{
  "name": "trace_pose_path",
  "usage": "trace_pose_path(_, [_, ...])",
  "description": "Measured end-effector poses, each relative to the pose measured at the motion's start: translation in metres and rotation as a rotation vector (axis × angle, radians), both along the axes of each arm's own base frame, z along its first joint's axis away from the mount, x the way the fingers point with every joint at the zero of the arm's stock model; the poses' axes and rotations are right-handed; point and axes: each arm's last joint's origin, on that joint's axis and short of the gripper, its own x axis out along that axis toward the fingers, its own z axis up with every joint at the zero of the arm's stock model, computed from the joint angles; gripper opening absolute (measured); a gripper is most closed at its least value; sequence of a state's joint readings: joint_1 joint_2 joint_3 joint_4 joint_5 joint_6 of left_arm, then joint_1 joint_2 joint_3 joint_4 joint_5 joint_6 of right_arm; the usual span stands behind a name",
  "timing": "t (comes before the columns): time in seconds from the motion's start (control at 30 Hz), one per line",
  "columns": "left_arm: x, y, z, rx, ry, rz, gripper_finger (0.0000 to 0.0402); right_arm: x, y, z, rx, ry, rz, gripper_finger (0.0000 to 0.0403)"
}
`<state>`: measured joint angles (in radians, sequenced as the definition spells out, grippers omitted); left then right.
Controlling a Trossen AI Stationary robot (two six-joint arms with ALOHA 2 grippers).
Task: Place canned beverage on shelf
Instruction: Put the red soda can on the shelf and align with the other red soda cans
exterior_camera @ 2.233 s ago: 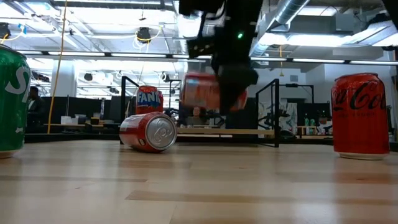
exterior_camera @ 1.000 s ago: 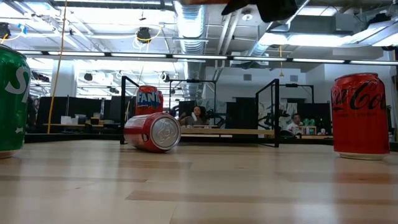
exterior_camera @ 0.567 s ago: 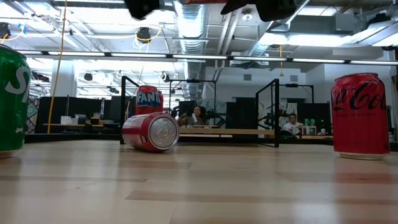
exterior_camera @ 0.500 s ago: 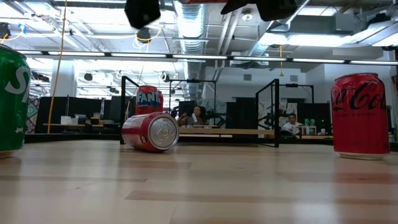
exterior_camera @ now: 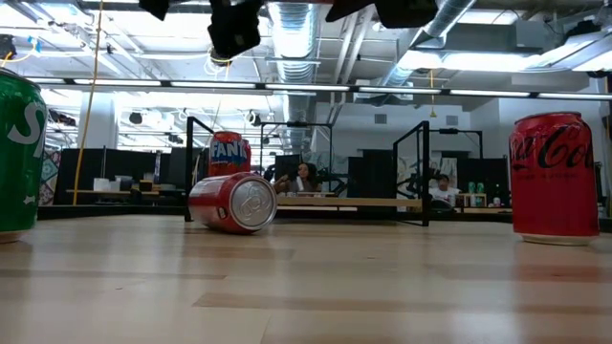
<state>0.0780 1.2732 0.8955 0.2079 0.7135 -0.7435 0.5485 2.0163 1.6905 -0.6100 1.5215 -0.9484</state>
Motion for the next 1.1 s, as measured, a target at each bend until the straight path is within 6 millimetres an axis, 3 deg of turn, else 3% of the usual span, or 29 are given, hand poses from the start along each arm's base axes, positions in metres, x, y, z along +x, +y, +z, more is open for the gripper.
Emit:
trace_pose_path(0.4, [0.036, -0.021, -0.039, -0.117, 0.106, -0.173, 0.0341, 0.007, 0.003, 0.004, 0.044, -0.018, 0.03, 0.0282])
trace_pose_path(0.67, [0.054, -0.029, -0.047, -0.23, 0.082, -0.211, 0.0341, 0.006, 0.003, 0.002, 0.057, -0.025, 0.035, 0.0282])
trace_pose_path(0.9, [0.056, -0.031, -0.053, -0.237, 0.111, -0.253, 0.0338, 0.006, 0.003, 0.002, 0.072, -0.047, 0.034, 0.0282])
trace_pose_path(1.1, [0.055, -0.032, -0.049, -0.227, 0.081, -0.259, 0.0288, 0.004, 0.006, 0.002, 0.074, -0.05, 0.041, 0.0282])
